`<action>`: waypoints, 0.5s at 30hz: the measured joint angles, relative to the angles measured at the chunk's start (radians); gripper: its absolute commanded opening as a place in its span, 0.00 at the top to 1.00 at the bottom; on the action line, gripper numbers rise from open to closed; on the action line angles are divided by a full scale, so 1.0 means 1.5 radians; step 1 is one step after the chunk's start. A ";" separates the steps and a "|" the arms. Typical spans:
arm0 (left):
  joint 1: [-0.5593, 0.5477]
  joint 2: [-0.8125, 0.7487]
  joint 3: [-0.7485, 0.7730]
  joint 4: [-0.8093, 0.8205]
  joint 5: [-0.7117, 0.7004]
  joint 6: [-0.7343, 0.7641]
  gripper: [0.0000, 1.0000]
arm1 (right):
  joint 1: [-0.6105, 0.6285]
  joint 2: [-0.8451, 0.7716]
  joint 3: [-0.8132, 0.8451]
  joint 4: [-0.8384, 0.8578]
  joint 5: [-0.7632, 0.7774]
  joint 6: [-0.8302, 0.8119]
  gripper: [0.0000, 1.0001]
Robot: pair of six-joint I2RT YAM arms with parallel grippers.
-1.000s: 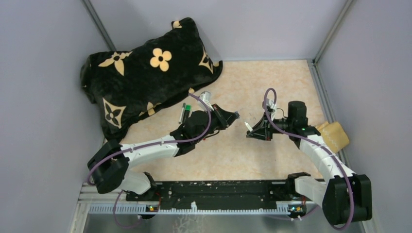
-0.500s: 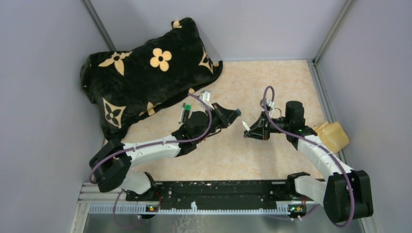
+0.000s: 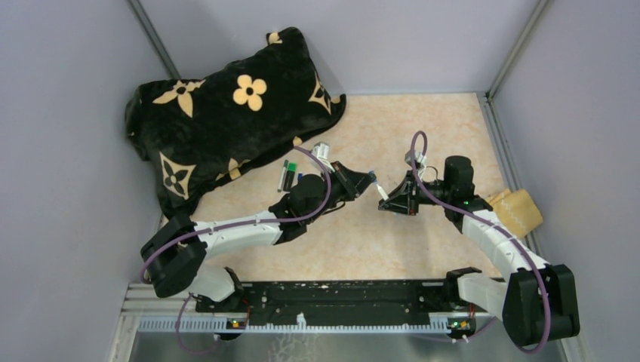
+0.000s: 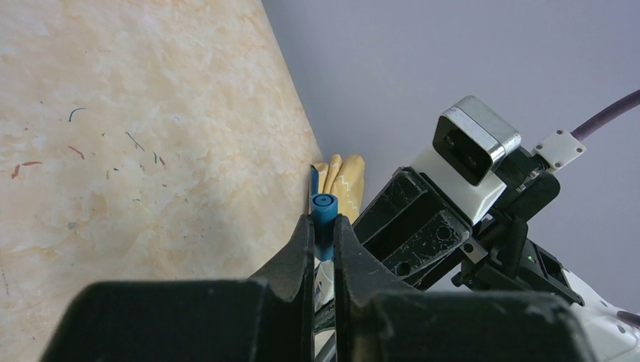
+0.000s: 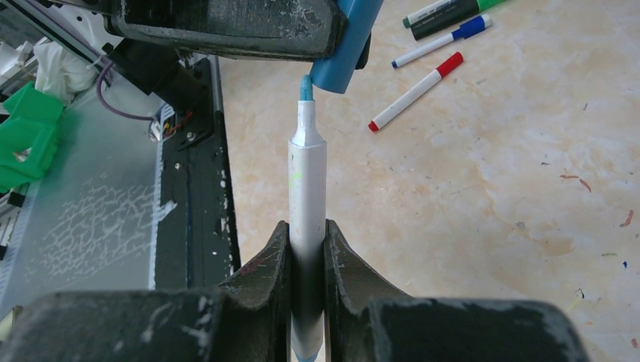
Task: Insert the pens into the pen caps
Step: Insert the pen cap onto the pen.
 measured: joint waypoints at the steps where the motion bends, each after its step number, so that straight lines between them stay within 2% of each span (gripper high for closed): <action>1: 0.000 0.000 -0.001 0.002 0.000 0.000 1.00 | 0.000 0.000 0.000 0.000 0.000 -0.001 1.00; 15: 0.000 -0.005 -0.012 0.018 -0.008 -0.002 1.00 | 0.002 0.004 0.000 -0.002 0.004 -0.008 1.00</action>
